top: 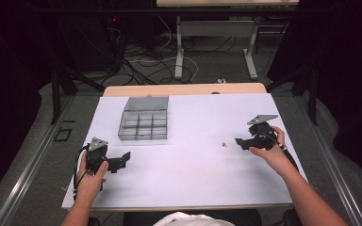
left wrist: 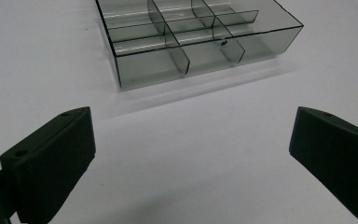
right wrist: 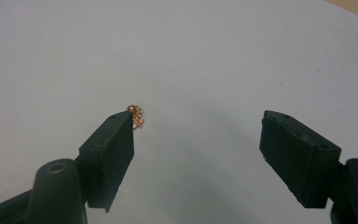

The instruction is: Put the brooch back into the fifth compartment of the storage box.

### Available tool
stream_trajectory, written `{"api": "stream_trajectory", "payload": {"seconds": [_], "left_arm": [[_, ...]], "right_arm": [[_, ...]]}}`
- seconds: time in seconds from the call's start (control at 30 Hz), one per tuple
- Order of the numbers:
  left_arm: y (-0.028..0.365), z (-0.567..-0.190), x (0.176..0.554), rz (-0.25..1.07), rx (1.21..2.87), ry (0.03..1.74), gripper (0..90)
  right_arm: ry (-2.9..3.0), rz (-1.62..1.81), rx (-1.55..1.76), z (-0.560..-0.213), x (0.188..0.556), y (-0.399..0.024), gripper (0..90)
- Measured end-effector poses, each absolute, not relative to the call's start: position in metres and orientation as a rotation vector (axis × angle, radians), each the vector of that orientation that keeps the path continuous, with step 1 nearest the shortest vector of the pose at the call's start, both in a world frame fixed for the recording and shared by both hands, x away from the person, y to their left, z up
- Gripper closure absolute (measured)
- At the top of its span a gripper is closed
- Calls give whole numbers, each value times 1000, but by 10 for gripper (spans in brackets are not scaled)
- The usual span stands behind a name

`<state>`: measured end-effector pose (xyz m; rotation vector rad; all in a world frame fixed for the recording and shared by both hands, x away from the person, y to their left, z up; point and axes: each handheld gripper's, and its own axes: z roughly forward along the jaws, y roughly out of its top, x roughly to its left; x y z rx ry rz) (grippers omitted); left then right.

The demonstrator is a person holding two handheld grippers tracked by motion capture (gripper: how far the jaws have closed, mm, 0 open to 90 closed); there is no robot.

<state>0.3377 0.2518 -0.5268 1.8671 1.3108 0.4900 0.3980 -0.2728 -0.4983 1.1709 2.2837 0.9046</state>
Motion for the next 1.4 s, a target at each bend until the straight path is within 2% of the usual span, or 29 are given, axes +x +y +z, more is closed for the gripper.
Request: {"api": "stream_trajectory", "payload": {"seconds": [0.57,1.2,1.4], "left_arm": [[251,-527,338,484,1862,1310,5],[252,-527,338,478,1875,1305,5],[251,-528,338,480,1870,1311,5]], "right_arm": [[2379,804,1149,-493,413,-263,366],[2487,701,1161,-497,431,-254,376],[2537,659,1152,-500,439,-252,416]]}}
